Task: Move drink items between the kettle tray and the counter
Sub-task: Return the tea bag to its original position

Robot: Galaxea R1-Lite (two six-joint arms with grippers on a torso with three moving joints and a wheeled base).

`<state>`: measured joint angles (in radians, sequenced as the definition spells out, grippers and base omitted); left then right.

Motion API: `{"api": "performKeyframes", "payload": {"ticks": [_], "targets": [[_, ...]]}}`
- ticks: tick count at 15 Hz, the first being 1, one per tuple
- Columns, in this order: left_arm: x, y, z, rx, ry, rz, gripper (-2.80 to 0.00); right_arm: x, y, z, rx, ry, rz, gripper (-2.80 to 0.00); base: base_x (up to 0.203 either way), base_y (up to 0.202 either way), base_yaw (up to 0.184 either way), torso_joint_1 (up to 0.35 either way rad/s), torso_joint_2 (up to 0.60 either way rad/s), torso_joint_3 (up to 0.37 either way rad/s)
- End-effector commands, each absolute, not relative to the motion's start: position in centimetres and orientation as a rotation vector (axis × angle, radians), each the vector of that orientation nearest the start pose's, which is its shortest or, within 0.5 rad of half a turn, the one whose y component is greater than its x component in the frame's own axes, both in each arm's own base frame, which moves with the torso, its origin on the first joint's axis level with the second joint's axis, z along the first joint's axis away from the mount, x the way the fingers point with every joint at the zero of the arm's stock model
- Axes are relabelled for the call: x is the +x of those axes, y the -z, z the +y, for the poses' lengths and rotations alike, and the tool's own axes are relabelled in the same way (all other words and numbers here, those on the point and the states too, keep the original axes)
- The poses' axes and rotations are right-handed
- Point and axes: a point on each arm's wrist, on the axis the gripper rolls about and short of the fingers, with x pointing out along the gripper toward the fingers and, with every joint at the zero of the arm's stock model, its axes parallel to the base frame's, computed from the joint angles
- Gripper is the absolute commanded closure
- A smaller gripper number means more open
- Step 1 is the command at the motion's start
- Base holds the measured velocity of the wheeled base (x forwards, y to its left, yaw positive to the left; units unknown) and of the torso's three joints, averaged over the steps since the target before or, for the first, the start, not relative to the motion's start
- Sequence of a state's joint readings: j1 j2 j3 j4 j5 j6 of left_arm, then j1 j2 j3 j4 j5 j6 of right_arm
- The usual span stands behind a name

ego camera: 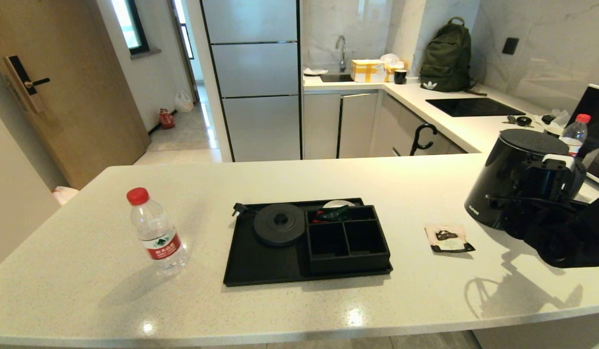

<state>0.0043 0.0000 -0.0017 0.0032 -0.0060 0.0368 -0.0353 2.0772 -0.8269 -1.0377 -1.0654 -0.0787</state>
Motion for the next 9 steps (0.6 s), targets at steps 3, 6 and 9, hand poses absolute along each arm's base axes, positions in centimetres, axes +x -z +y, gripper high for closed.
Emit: {"api": "performKeyframes", "payload": {"ticks": [3, 6, 9], "targets": [[-2.3, -7.6, 0.0, 0.037, 0.002, 0.002, 0.0, 35.8, -10.3, -2.0, -0.184, 1.076, 0.229, -2.8, 0.0, 0.0, 0.0, 0.0, 0.0, 0.0], [-2.3, -7.6, 0.0, 0.037, 0.002, 0.002, 0.0, 35.4, -11.0, -0.7, -0.178, 1.046, 0.211, -2.8, 0.0, 0.0, 0.0, 0.0, 0.0, 0.0], [-2.3, -7.6, 0.0, 0.037, 0.0, 0.002, 0.0, 33.6, -11.1, 1.8, -0.195, 0.969, 0.22, -2.8, 0.0, 0.0, 0.0, 0.0, 0.0, 0.0]]}}
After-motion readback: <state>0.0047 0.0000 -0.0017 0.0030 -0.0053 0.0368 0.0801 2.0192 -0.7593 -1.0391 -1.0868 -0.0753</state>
